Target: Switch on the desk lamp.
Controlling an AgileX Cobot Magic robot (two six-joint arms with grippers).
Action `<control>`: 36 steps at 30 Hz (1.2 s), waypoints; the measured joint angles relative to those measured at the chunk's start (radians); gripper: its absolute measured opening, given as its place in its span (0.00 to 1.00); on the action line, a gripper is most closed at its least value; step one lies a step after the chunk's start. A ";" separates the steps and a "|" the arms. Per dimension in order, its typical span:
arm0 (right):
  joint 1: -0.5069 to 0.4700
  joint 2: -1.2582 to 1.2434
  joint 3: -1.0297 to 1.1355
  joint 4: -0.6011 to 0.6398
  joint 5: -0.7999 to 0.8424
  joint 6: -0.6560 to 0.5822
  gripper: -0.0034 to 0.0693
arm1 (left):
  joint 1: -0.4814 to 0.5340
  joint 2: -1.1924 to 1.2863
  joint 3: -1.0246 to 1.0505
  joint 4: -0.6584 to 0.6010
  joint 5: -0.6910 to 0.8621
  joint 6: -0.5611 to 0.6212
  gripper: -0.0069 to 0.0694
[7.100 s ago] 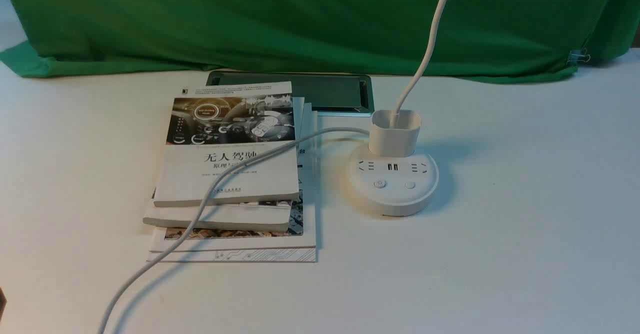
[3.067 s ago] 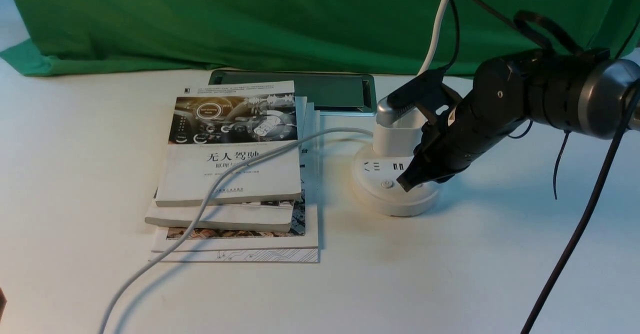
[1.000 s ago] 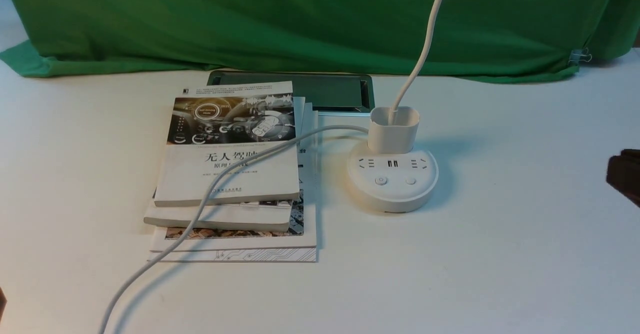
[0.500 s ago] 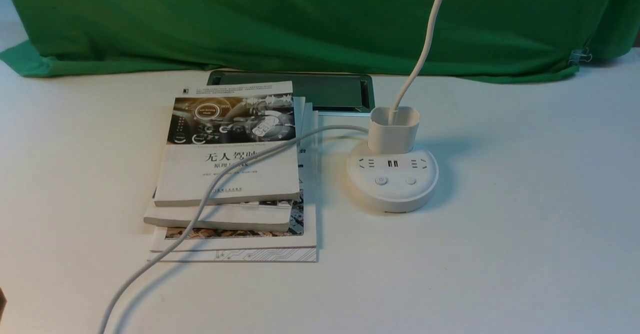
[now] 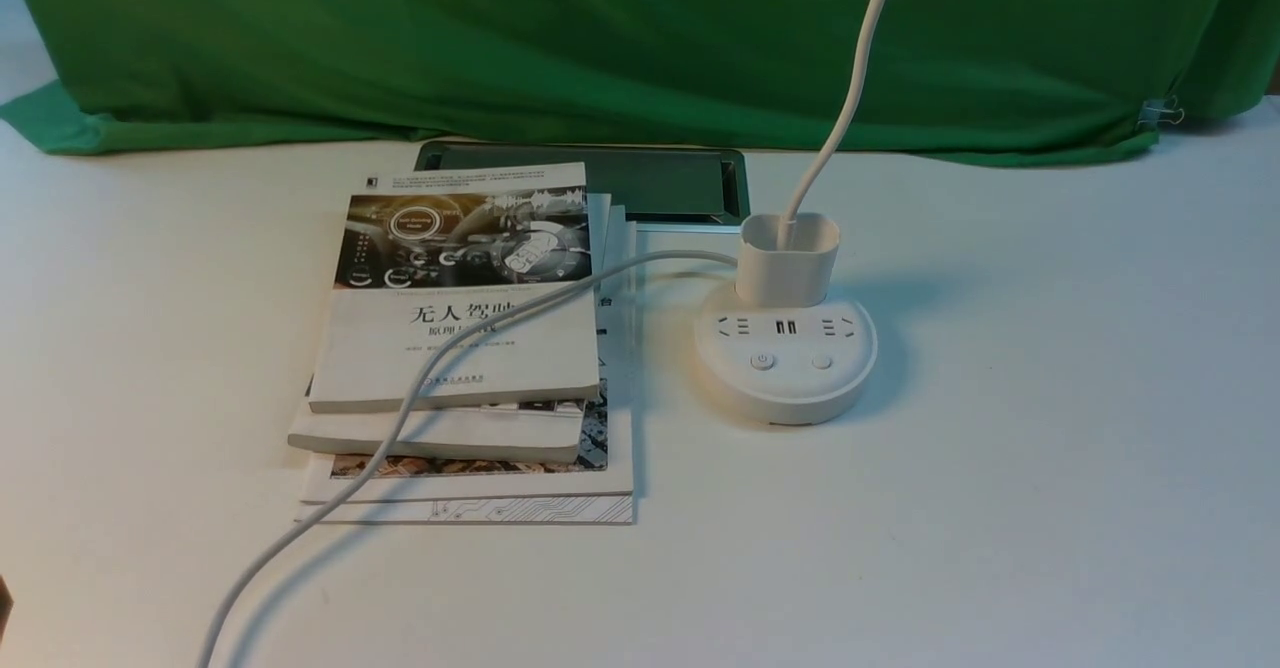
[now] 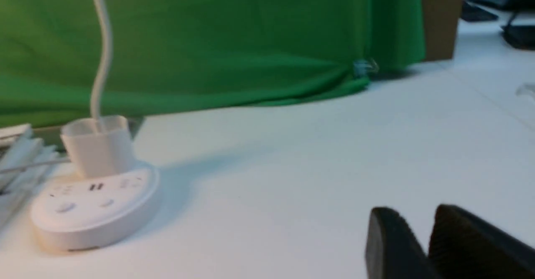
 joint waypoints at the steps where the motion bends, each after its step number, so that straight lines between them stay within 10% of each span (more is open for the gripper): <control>1: -0.001 0.000 0.000 0.000 0.018 0.000 0.35 | 0.000 0.000 0.000 0.000 0.000 0.000 0.12; 36: -0.001 0.000 0.000 -0.003 0.073 0.001 0.38 | 0.000 0.000 0.000 0.000 0.000 0.000 0.12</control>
